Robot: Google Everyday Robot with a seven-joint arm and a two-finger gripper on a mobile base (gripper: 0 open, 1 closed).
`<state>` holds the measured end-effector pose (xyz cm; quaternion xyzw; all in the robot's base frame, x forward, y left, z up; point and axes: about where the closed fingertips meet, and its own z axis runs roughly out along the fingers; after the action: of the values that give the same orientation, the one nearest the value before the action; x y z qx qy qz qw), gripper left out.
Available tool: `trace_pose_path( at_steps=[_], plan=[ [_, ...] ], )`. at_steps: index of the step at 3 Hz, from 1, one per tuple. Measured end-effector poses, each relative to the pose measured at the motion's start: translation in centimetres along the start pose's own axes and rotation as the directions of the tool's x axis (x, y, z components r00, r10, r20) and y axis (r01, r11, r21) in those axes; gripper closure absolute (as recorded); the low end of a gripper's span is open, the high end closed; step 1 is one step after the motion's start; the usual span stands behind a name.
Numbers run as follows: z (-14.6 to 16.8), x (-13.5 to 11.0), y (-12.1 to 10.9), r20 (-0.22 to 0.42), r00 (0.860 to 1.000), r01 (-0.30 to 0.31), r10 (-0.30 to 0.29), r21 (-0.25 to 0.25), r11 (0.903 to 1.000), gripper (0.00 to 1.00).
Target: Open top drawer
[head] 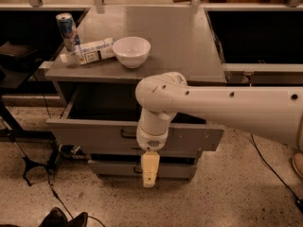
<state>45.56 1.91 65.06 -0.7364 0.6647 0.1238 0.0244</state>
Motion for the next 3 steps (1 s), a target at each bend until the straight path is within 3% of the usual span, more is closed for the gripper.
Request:
trace_pose_path(
  at_steps=[1, 3],
  plan=[
    [-0.2, -0.1, 1.5, 0.002, 1.0, -0.006, 0.006, -0.005, 1.0, 0.0],
    [-0.4, -2.6, 5.9, 0.011, 0.998, 0.056, -0.056, -0.026, 0.9981, 0.0]
  ],
)
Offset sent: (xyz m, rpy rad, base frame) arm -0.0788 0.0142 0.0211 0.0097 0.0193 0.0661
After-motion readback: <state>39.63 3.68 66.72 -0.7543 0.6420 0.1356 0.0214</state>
